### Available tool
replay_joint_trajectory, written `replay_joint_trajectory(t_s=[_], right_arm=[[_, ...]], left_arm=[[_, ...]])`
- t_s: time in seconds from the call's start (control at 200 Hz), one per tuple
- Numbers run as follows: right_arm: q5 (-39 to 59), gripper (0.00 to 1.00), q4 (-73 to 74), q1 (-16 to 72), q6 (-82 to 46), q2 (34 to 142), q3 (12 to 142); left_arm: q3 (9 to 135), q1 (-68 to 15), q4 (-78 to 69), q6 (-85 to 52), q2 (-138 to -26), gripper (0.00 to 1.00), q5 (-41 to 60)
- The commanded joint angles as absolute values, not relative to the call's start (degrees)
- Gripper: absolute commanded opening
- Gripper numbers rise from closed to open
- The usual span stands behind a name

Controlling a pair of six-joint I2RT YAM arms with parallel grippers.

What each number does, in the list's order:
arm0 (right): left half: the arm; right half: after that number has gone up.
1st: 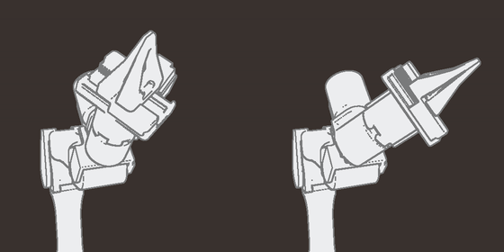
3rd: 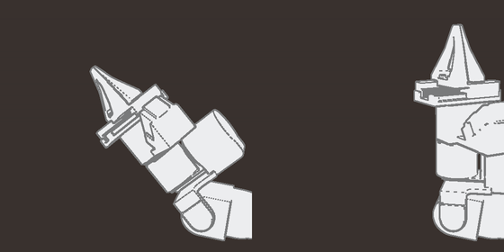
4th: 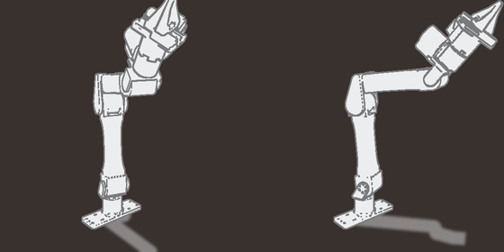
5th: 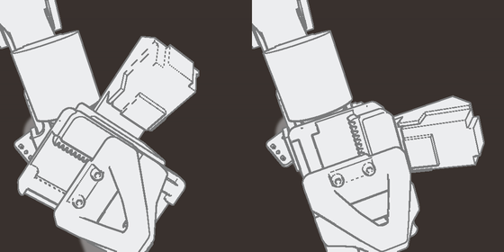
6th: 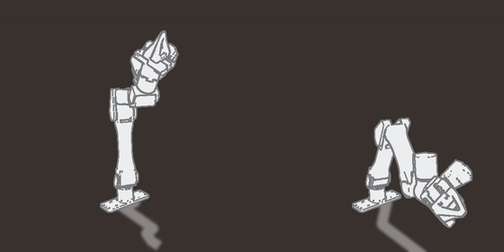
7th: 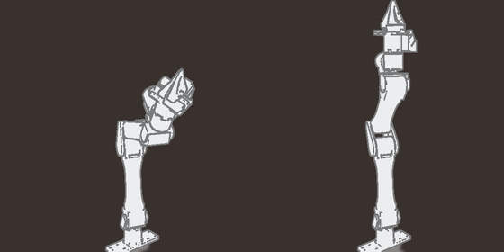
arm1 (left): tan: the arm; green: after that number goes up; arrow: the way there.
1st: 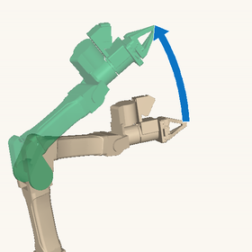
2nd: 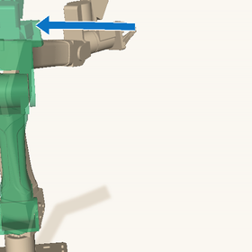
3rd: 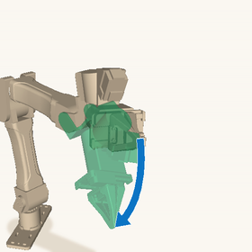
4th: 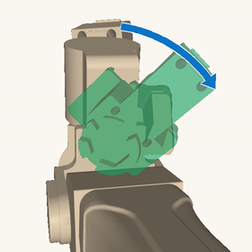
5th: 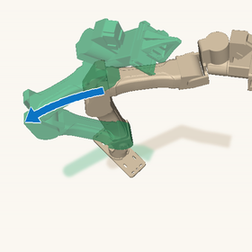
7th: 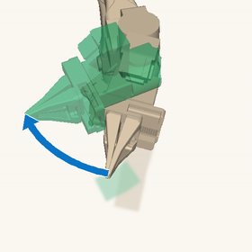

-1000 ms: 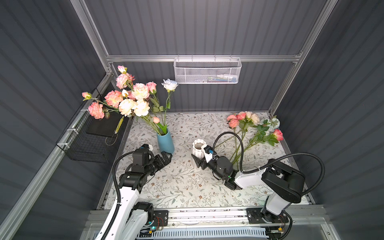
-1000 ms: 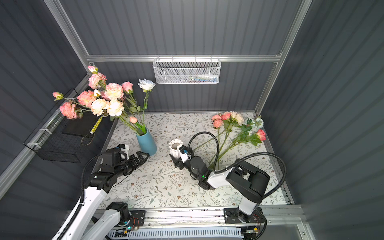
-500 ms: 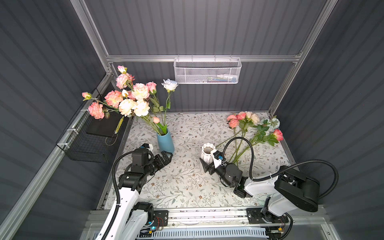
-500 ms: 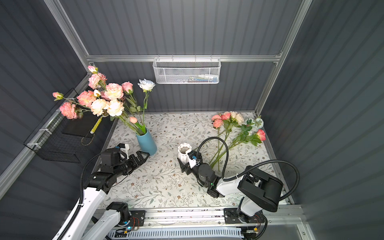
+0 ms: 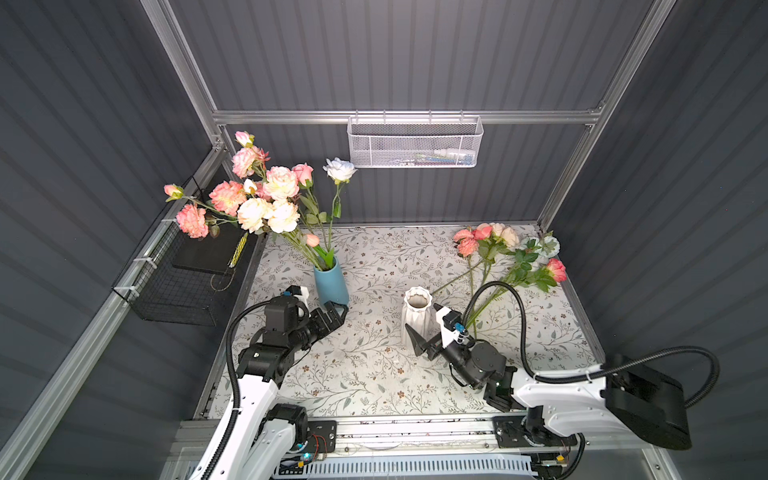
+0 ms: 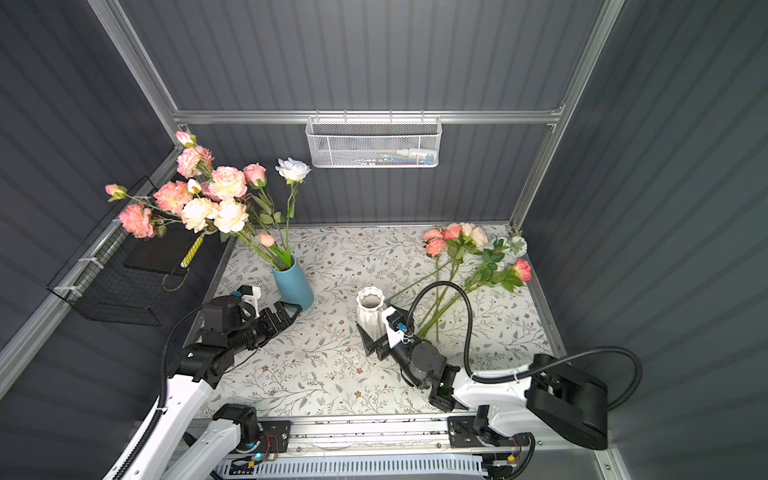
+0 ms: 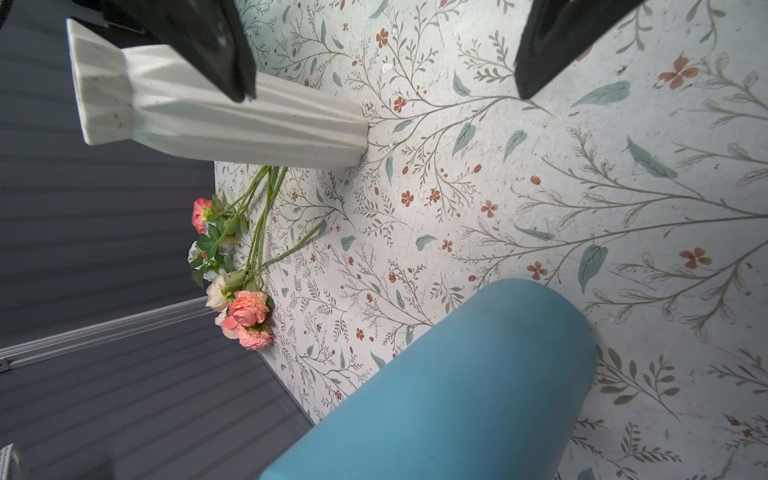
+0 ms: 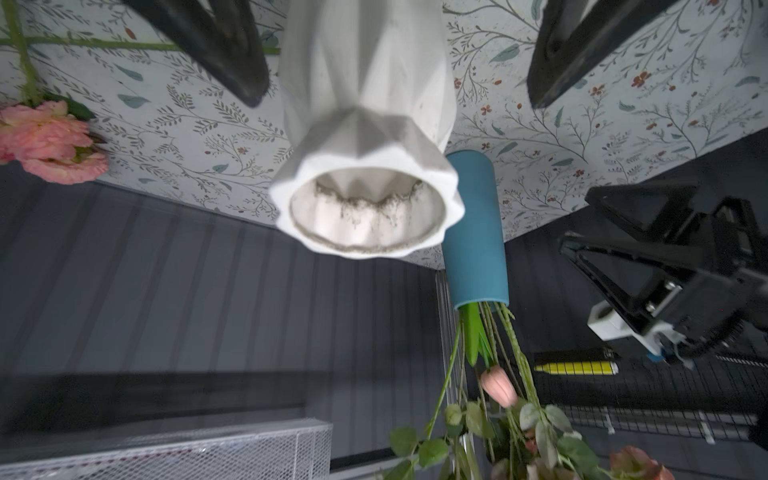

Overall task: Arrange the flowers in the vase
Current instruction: 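Open the right gripper and draw it back from the white vase, then move the right gripper to the loose pink roses and close on a stem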

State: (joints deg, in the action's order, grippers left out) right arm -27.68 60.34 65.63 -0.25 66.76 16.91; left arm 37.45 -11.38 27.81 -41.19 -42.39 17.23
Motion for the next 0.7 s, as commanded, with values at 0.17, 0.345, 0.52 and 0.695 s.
replay_joint_trajectory(t_s=[0.17,0.345,0.52,0.695], right_arm=[[-35.48,0.99,27.52,67.02,-11.45,41.23,19.23],[-40.97,0.99,7.38,65.99,-18.33,31.99,25.11],[-31.00,0.99,-18.85,49.86,-35.29,39.29,36.62],[-17.28,0.99,-23.62,35.05,-34.33,51.85,43.76]], left_arm=[[36.45,-13.97,23.24,-43.66,-42.21,1.00,18.45],[35.51,-19.98,19.50,-45.13,-44.89,1.00,15.04],[35.51,-21.53,17.92,-45.35,-46.47,1.00,14.42],[35.29,-21.62,18.12,-44.82,-46.00,1.00,14.81]])
